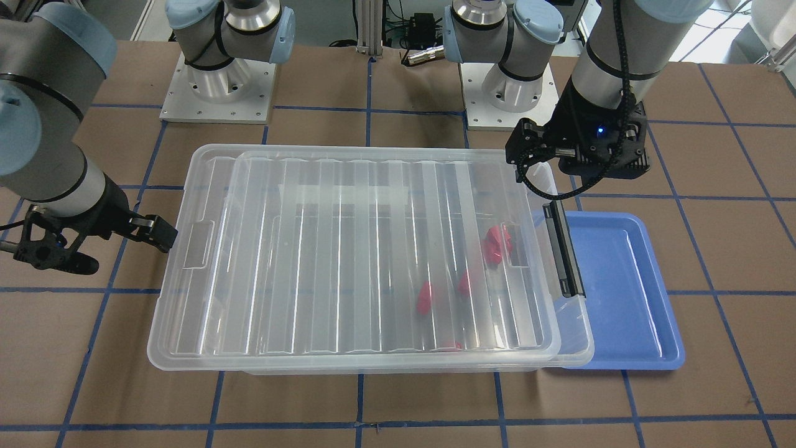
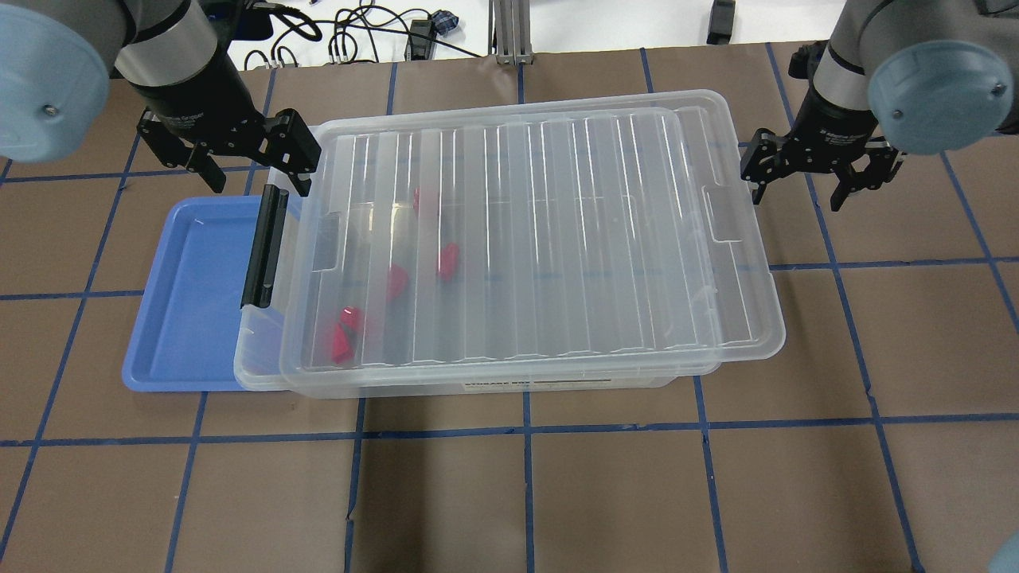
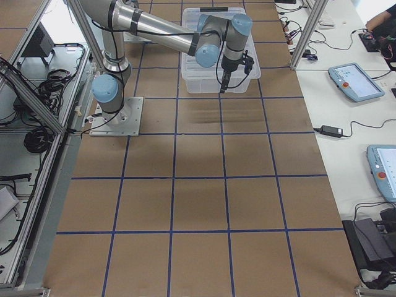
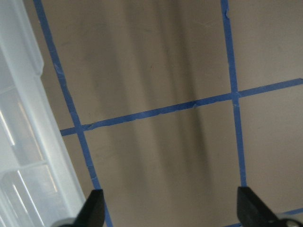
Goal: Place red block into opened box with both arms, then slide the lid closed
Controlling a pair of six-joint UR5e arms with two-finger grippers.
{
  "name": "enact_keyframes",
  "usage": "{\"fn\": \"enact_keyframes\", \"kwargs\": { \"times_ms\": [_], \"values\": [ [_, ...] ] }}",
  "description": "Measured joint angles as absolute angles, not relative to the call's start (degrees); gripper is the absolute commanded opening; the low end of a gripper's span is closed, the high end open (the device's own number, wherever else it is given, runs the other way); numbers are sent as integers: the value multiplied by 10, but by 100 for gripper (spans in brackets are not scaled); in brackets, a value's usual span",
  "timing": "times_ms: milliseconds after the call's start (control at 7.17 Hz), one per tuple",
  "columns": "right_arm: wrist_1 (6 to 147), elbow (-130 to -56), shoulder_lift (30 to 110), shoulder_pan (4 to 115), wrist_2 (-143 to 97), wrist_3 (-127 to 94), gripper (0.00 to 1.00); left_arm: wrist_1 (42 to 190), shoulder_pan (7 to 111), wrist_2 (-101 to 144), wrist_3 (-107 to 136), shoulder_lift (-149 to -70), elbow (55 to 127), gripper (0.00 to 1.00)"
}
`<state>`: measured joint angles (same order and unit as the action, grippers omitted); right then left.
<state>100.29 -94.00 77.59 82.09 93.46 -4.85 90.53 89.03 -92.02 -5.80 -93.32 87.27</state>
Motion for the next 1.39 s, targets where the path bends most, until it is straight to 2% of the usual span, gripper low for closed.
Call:
{"fn": "enact_keyframes", "kwargs": {
  "times_ms": [697, 1394],
  "values": [
    [1004, -929, 775, 845, 934, -75, 100, 905, 890, -920, -58, -933, 873, 100],
    [910, -848, 839, 852, 887, -54, 100, 905, 891, -921, -58, -932, 872, 100]
  ]
}}
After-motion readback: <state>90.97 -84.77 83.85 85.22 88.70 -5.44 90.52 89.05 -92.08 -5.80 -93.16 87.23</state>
